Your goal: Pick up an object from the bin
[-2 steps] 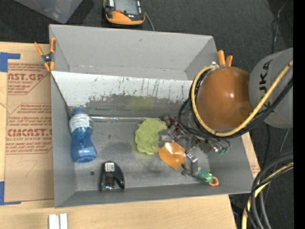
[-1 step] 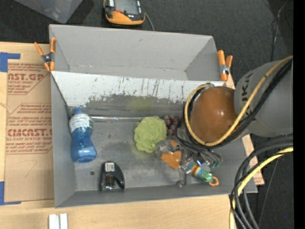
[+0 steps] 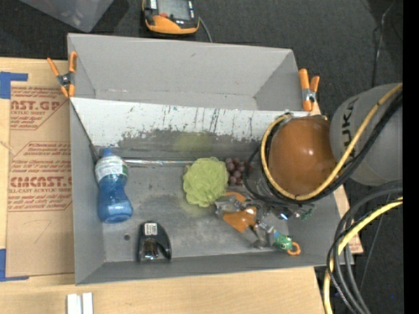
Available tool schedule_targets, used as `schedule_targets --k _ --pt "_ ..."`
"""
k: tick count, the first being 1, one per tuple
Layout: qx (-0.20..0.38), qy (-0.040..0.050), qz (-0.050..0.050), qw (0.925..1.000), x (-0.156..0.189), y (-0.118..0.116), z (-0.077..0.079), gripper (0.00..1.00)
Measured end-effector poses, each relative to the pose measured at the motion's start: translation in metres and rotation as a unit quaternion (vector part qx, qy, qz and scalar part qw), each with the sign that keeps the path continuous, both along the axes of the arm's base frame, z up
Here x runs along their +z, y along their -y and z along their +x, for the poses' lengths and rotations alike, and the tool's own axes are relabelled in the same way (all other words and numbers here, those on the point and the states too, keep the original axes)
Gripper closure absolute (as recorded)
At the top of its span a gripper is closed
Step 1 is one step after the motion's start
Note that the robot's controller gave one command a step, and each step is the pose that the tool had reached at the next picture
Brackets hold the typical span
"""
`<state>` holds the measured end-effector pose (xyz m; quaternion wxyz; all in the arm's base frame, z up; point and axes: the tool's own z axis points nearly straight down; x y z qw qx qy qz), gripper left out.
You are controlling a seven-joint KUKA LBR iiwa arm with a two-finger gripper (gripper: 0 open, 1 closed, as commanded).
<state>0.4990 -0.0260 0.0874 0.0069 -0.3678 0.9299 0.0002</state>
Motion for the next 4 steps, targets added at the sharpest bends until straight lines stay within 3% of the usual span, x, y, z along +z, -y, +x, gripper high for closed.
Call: schedule_targets --k 1,3,4 --pt "-0.204 -0.0055 0.003 0.9790 -0.018 0.008 -0.004 1.00" --pt "-0.206 -0.0054 0.003 0.9784 -0.018 0.010 -0.004 1.00" --pt "-0.082 -0.0055 0.003 0.9966 -0.018 0.043 -0.020 1.00"
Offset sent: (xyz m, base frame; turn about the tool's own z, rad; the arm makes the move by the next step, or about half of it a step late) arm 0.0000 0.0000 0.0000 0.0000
